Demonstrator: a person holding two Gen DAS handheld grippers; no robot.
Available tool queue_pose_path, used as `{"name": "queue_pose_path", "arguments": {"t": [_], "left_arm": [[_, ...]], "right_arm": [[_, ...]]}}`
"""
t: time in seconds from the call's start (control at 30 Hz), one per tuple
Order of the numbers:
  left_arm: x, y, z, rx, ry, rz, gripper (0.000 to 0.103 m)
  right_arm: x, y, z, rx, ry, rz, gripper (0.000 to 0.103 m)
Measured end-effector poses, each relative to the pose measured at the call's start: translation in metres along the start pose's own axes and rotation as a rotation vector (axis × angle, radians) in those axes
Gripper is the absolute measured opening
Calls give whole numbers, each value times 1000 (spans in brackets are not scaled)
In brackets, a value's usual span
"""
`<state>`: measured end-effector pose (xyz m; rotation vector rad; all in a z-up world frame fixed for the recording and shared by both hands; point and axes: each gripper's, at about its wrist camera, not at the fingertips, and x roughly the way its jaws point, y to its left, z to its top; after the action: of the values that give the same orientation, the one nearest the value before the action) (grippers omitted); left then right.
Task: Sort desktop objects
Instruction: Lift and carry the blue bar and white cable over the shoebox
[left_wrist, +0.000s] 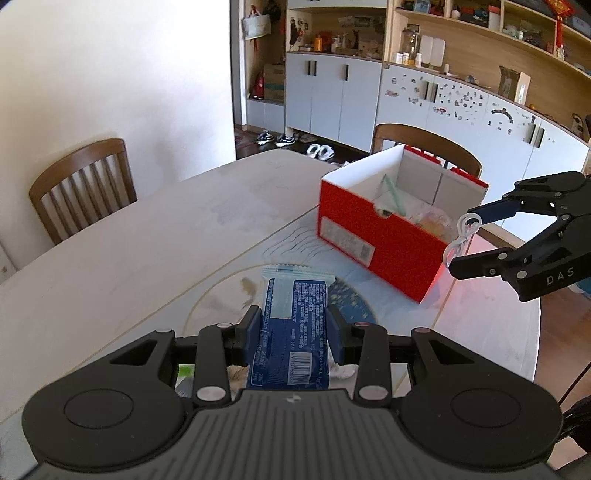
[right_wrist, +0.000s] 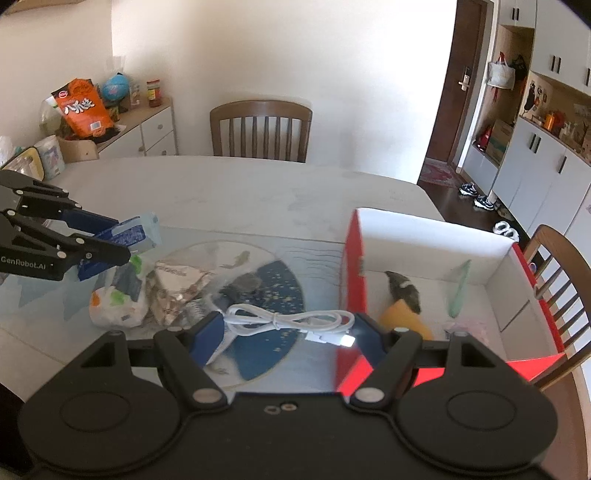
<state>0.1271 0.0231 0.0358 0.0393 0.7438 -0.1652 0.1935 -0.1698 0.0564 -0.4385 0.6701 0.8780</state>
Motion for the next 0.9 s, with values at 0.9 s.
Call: {"name": "queue_pose_path", "arguments": {"t": [0.9], "left_arm": [[93, -100, 101, 101, -10, -83, 35]], "right_arm": [[13, -138, -7, 50, 28, -30, 76]]}}
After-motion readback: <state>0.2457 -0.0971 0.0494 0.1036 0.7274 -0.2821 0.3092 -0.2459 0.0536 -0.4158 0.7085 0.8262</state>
